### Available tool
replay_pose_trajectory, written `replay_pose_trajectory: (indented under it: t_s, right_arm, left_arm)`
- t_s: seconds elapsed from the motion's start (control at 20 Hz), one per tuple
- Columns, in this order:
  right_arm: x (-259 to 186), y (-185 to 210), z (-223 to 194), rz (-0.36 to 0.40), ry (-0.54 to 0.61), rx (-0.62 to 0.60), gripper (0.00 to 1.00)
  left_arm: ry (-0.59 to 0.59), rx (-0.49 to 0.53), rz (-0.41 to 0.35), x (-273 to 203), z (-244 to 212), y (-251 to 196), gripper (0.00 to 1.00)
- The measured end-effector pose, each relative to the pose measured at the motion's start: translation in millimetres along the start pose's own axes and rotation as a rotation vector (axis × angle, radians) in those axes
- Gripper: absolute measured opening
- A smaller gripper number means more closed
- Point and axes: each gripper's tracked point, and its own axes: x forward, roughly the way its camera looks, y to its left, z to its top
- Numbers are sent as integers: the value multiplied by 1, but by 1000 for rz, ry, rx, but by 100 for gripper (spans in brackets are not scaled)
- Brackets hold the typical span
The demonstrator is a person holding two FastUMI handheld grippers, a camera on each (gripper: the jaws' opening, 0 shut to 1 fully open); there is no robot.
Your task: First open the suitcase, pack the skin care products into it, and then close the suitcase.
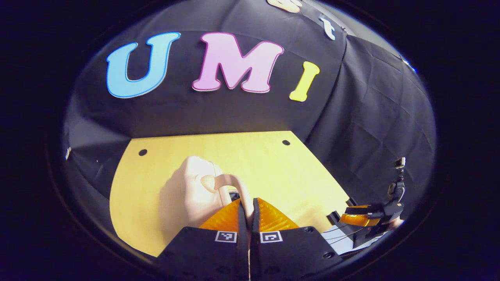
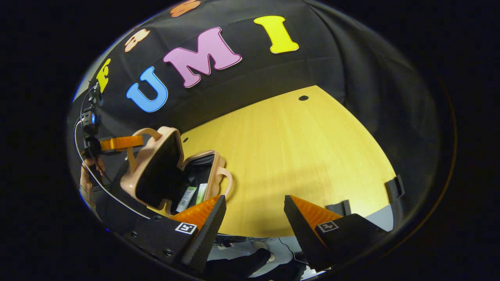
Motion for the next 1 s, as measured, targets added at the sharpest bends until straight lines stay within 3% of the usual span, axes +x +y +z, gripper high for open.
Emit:
replay_pose_trajectory:
  t_s: [0.25, 0.4, 0.55, 0.6, 0.65, 0.8, 0.85, 0.95, 1.0]
  right_arm:
    - [-52, -40, 16, -79, -74, 25, 95]
    - [-73, -61, 18, -125, -98, 17, 95]
    - [-81, -71, 17, -152, -107, 38, 95]
    - [-83, -72, 17, -154, -108, 38, 95]
    - [-83, -71, 18, -153, -109, 31, 95]
    - [-84, -61, 32, -108, -112, 10, 95]
    - [-85, -57, 43, -94, -123, -17, 95]
    - [-88, -47, 67, -68, -156, -89, 95]
    - [-91, -39, 82, -50, -179, -130, 95]
  left_arm:
    - [164, 10, 30, 86, -71, -41, 7]
    - [261, -51, 13, 118, -114, -54, 10]
    - [285, -48, 32, 128, -124, -52, 18]
    - [280, -48, 51, 127, -122, -53, 29]
    - [257, -26, 72, 123, -114, -52, 25]
    - [73, 128, 106, 76, -52, -60, 78]
    - [3, 153, 116, 60, -30, -67, 78]
    - [-140, 157, 147, 14, 13, -83, 95]
    - [-203, 129, 159, -9, 30, -90, 99]
